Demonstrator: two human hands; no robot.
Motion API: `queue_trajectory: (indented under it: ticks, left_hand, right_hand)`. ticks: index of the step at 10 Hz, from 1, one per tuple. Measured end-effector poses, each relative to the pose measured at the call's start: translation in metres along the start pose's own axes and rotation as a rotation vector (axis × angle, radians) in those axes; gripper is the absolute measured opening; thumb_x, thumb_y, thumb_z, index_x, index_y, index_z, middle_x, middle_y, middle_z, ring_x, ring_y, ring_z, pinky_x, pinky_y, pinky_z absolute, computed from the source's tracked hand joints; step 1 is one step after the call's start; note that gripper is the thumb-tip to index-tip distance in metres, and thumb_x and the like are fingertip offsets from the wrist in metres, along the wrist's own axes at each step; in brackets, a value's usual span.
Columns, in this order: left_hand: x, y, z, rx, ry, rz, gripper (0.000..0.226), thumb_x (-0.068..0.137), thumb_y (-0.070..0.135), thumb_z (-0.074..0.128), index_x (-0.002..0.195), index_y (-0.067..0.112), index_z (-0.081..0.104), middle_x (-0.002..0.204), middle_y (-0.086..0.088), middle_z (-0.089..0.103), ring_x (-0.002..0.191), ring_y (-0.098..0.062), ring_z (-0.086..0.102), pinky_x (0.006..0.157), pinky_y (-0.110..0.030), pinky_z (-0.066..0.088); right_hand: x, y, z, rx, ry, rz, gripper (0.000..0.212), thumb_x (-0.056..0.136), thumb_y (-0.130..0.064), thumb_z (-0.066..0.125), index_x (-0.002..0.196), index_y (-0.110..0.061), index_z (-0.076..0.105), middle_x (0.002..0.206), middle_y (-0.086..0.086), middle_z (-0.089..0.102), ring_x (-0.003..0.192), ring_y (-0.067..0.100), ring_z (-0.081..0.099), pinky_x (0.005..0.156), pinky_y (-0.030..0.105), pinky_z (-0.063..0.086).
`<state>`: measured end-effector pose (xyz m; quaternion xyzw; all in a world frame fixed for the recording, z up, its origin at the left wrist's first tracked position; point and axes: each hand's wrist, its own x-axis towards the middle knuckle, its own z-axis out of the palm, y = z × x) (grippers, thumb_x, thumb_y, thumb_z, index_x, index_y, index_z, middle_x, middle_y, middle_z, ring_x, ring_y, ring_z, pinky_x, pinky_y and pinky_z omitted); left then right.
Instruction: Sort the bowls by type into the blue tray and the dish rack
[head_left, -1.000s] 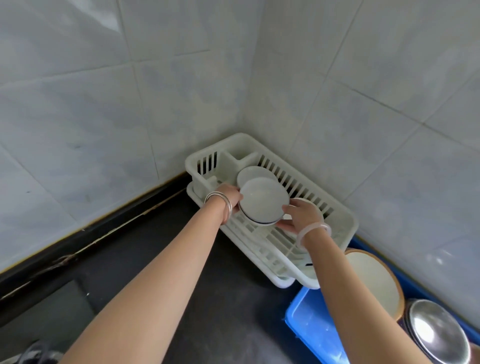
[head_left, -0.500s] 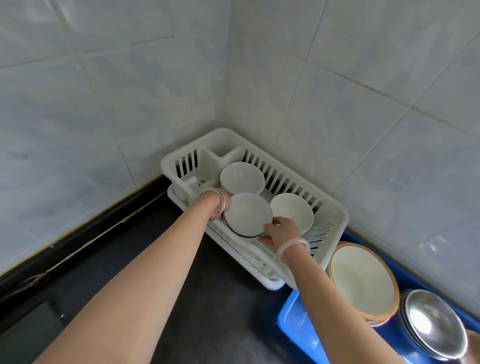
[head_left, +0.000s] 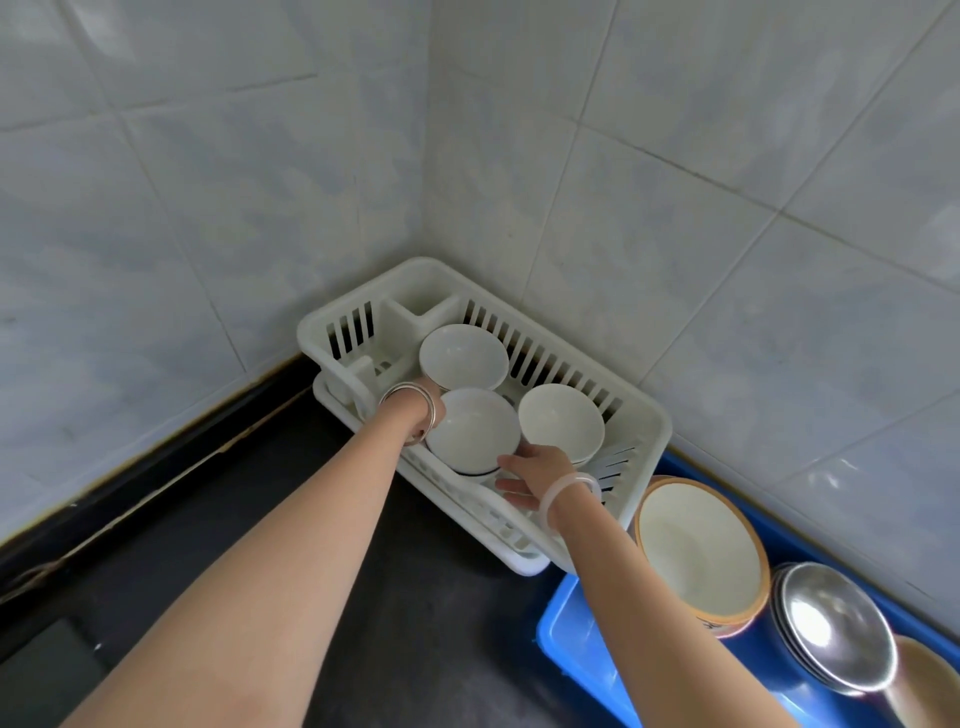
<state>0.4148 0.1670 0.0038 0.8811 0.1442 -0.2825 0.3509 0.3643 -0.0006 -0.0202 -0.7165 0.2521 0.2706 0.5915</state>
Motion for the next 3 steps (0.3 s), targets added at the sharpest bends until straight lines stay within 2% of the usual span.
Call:
queue_trajectory:
  ticks: [1,2,3]
  left_hand:
    - [-0.011,0.003,0.005,0.045,0.061,0.036,0.035,0.089,0.004,0.043,0.122,0.005,0.054,0.120,-0.017,0.059,0.109,-0.032,0.056,0.088,-0.035,0.049]
    - [-0.016,0.007,0.014,0.074,0.159,0.057,0.031,0.090,0.007,0.041,0.119,0.005,0.053,0.118,-0.015,0.058,0.107,-0.030,0.054,0.079,-0.031,0.042]
    - [-0.023,0.007,0.019,0.025,0.213,0.059,0.032,0.092,0.007,0.039,0.121,0.005,0.051,0.121,-0.016,0.056,0.110,-0.031,0.053,0.083,-0.034,0.042]
  right_hand:
    - [-0.007,-0.003,0.000,-0.019,0.000,-0.006,0.040,0.089,-0.015,0.059,0.129,-0.018,0.053,0.084,-0.002,0.060,0.098,0.024,0.067,0.078,0.031,0.056]
    - [-0.013,-0.001,-0.002,-0.003,-0.021,0.020,0.040,0.091,-0.023,0.055,0.131,-0.023,0.051,0.106,0.000,0.059,0.092,0.020,0.066,0.076,0.030,0.056]
    - [-0.028,-0.006,-0.008,0.005,0.010,-0.046,0.032,0.093,-0.024,0.051,0.124,-0.019,0.056,0.115,0.003,0.063,0.092,0.022,0.064,0.083,0.036,0.053]
